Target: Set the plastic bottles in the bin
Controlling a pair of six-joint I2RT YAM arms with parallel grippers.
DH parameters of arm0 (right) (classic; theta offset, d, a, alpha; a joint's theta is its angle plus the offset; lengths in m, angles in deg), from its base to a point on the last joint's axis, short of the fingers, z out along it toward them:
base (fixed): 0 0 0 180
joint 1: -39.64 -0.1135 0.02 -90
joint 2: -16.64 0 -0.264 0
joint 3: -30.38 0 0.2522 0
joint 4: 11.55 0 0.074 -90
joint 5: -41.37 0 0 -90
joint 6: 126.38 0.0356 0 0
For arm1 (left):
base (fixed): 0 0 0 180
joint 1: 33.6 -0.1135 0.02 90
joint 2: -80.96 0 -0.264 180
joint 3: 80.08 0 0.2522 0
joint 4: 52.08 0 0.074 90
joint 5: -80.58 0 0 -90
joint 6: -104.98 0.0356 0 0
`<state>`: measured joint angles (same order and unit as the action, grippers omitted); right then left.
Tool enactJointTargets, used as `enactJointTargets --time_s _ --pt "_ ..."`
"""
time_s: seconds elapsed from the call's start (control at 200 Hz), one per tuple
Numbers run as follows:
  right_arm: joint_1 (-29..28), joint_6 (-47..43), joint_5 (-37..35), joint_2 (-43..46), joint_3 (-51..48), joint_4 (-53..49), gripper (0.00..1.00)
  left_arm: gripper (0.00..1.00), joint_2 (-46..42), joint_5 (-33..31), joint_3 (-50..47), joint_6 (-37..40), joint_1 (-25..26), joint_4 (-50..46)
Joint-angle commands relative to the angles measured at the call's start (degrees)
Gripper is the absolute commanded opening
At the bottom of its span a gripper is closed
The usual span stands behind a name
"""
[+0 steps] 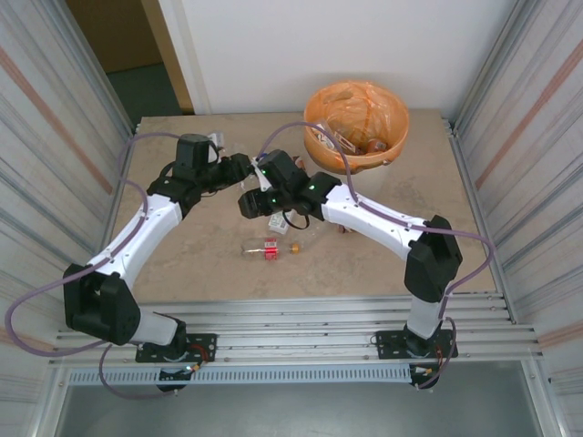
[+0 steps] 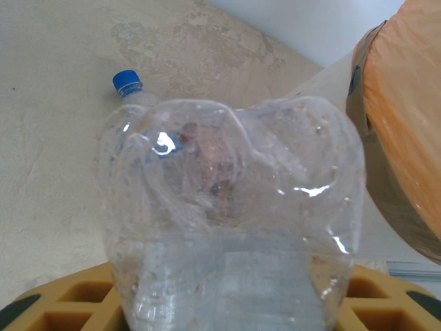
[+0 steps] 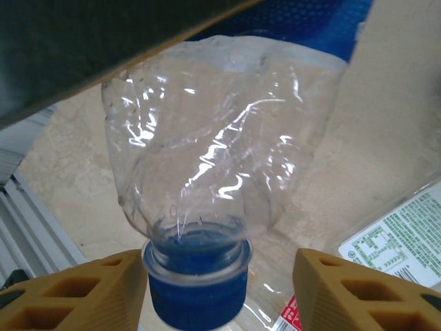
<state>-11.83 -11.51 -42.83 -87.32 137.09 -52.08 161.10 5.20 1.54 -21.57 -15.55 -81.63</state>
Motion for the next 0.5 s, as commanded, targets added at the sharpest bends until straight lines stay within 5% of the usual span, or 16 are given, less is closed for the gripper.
enactJointTargets --time_s 0.0,0.135,0.336,0.496 --pt "0.0 -0.08 0.61 -1.37 2.14 0.7 0.52 0.4 -2.26 1.64 -0.66 -1.39 -0.19 2.16" --pt "0.19 0.03 0.37 -2.02 2.61 1.05 0.45 0.4 -2.4 1.78 -0.97 -1.93 -0.12 2.69" --pt "0.64 0.42 0.02 -2.04 2.85 0.84 0.2 0.43 -2.53 1.7 -1.02 -2.29 -0.14 2.78" --pt "0.96 0.35 -0.8 -1.0 2.59 0.04 0.11 0.8 -3.44 2.91 -0.93 -2.38 -0.64 3.65"
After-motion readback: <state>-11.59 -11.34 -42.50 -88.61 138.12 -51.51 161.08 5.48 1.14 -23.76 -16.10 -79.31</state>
